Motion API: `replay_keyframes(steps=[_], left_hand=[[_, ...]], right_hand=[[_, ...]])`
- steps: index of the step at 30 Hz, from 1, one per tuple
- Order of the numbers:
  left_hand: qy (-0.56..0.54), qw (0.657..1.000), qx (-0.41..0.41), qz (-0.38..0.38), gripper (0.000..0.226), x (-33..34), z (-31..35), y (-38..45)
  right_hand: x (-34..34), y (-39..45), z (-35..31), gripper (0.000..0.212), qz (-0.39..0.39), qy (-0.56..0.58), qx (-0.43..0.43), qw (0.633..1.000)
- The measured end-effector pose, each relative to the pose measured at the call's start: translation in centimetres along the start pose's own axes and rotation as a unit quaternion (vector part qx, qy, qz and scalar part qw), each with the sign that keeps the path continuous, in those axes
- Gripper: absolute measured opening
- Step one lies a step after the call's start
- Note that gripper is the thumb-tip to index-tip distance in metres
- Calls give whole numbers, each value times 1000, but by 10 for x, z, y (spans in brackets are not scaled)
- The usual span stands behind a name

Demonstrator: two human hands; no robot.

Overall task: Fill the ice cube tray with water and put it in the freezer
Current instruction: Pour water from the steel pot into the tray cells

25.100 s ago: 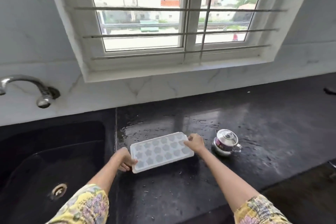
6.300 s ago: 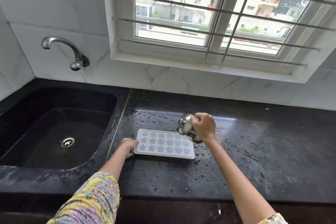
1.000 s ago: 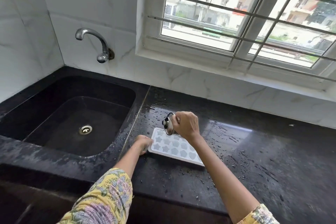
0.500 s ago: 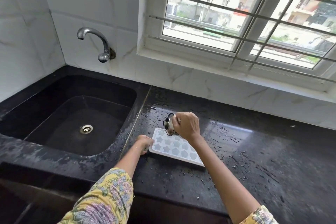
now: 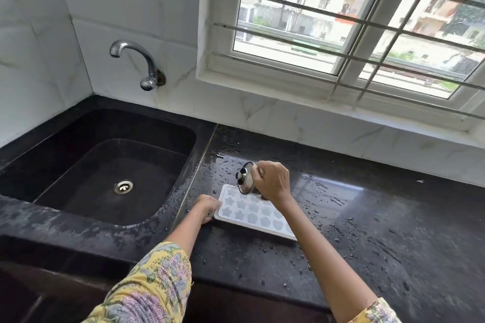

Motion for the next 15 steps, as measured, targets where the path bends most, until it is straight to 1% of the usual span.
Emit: replay_keyframes(steps=[2, 4, 9, 10, 13, 15], left_hand=[[1, 1000, 0, 0, 28, 0, 1, 0], [3, 1000, -2, 0, 27, 0, 1, 1], [12, 1000, 4, -2, 27, 1, 0, 1], [17, 1000, 6, -1, 26, 0, 0, 1], [26, 1000, 5, -1, 9, 1, 0, 2], [21, 1000, 7, -3, 13, 1, 0, 1]], right_hand=[[-2, 0, 0, 53, -4, 15, 18, 1000], [-5, -1, -2, 56, -12, 19, 17, 1000], [-4, -9, -8, 50, -36, 21, -3, 999], [-3, -10, -9, 47, -39, 21, -14, 999], [-2, -14, -13, 39, -41, 11, -44, 998], [-1, -15, -14, 38, -38, 5, -63, 997]])
Point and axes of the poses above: each hand's wrist, its own y-axis towards the middle knuckle, its own x-axis out of the palm, z = x × y, the point moved 2 cm from there along y, towards the middle knuckle, and after that the axes turned 13 degrees about z, right-handed, at the moved point
